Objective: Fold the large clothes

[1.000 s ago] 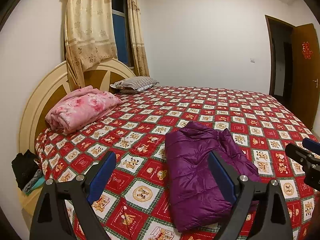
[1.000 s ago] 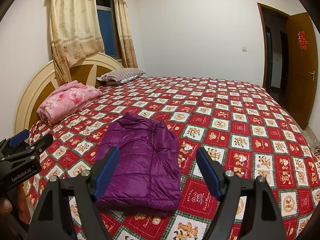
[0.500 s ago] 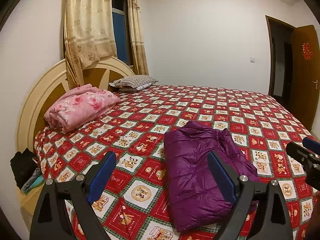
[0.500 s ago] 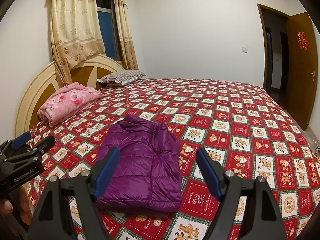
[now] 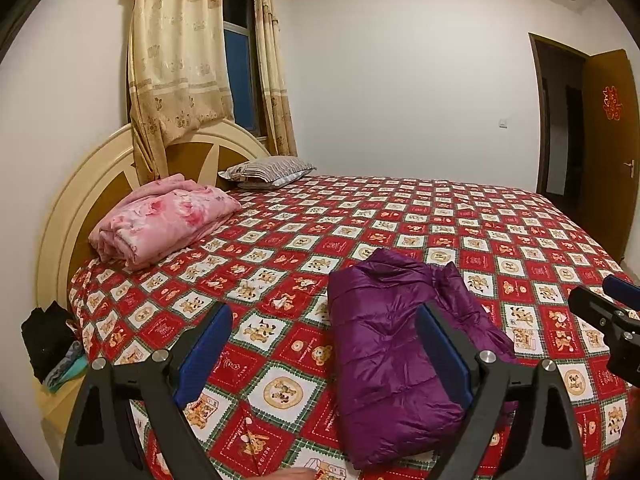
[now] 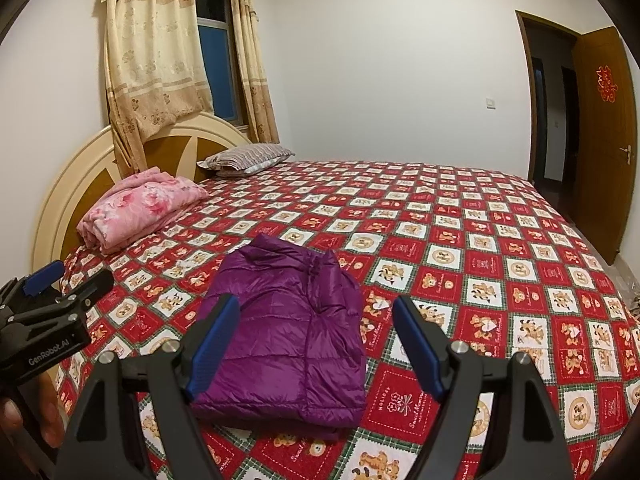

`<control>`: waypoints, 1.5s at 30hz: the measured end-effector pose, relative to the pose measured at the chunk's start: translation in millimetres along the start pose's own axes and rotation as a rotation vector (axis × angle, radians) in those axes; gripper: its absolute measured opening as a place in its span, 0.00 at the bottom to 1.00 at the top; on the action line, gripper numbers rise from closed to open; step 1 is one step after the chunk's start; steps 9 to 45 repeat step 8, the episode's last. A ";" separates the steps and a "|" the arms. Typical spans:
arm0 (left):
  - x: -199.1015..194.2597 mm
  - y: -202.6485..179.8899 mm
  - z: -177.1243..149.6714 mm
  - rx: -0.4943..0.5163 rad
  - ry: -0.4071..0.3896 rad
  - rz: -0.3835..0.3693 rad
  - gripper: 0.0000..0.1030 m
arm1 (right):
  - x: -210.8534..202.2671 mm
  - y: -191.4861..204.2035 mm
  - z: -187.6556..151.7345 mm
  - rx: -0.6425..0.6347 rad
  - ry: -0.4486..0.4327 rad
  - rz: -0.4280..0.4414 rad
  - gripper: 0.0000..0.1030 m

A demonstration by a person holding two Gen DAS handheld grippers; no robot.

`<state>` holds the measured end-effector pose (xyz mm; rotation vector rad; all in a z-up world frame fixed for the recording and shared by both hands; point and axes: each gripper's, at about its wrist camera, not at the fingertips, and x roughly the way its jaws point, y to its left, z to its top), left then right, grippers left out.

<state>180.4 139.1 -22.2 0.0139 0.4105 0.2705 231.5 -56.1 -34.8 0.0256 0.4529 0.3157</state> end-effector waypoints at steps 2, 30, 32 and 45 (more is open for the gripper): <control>1.7 0.1 0.3 0.000 0.004 0.007 0.90 | 0.2 0.5 0.1 0.000 0.000 0.000 0.79; 1.7 -0.8 0.0 0.021 -0.017 0.018 0.90 | -0.6 4.0 0.2 -0.008 0.001 0.003 0.79; 1.7 -0.8 0.0 0.021 -0.017 0.018 0.90 | -0.6 4.0 0.2 -0.008 0.001 0.003 0.79; 1.7 -0.8 0.0 0.021 -0.017 0.018 0.90 | -0.6 4.0 0.2 -0.008 0.001 0.003 0.79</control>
